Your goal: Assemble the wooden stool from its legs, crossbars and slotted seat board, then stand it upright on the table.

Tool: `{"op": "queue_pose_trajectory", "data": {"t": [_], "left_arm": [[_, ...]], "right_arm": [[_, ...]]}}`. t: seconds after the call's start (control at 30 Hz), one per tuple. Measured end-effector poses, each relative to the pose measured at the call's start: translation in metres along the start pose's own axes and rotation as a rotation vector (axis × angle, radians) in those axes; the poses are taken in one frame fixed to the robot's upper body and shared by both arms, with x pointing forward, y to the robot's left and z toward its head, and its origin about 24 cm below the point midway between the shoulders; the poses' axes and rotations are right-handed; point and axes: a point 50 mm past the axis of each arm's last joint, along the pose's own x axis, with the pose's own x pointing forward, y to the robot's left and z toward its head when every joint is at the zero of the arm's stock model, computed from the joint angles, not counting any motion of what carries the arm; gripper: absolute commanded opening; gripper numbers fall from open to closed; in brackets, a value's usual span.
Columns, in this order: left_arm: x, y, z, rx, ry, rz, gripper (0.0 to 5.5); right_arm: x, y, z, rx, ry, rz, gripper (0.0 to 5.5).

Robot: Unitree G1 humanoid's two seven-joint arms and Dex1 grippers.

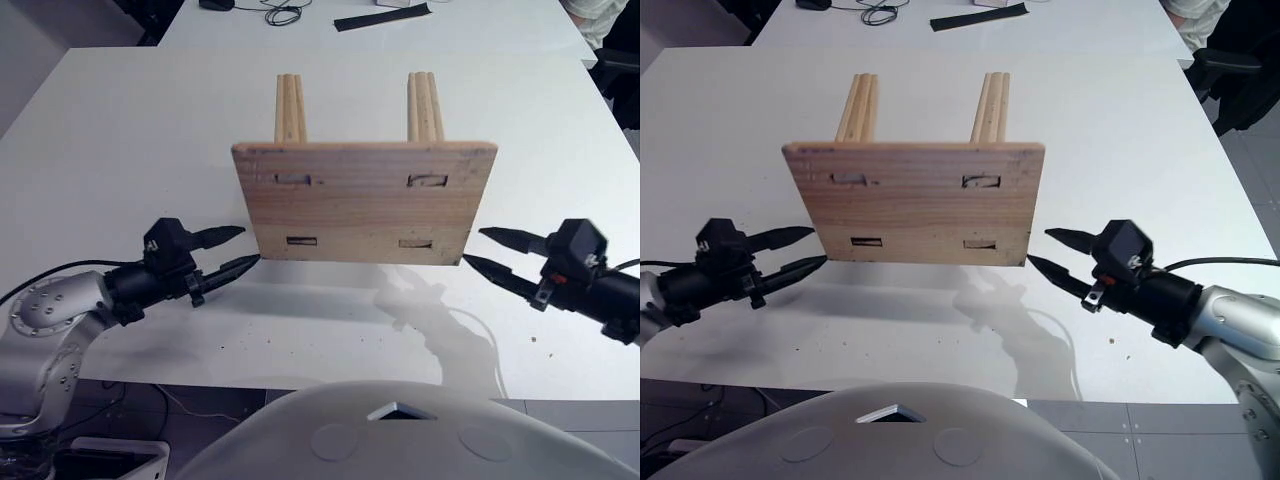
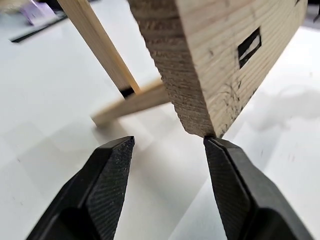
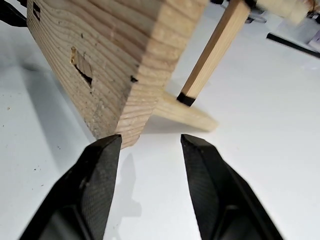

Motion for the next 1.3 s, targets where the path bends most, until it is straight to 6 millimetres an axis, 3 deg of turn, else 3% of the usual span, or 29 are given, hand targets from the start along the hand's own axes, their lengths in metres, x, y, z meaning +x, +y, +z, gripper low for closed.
{"op": "queue_pose_trajectory", "data": {"t": [0.33,0.63,0.77,0.87,1.07,1.2,1.3], "left_arm": [[-0.004,0.008,0.039,-0.100,-0.170,0.066,2.59],[-0.002,0.008,0.077,-0.131,-0.297,-0.002,2.59],[-0.001,0.010,0.073,-0.116,-0.256,0.003,2.59],[-0.001,0.009,0.059,-0.096,-0.177,-0.008,2.59],[-0.004,0.011,0.054,0.008,-0.157,-0.016,2.59],[-0.009,0.026,0.047,-0.022,-0.152,-0.019,2.59],[-0.016,0.042,0.047,-0.057,-0.187,0.011,2.59]], "right_arm": [[-0.012,-0.014,0.036,0.057,-0.157,-0.053,2.22],[-0.016,-0.034,0.062,0.055,-0.248,-0.173,2.22],[-0.011,-0.033,0.058,0.051,-0.223,-0.178,2.22],[-0.006,-0.028,0.048,0.049,-0.159,-0.160,2.22],[-0.006,-0.025,0.049,-0.005,-0.149,-0.133,2.22],[-0.004,-0.021,0.048,0.011,-0.175,-0.049,2.22],[-0.001,-0.021,0.036,0.124,-0.222,0.013,2.22]]}}
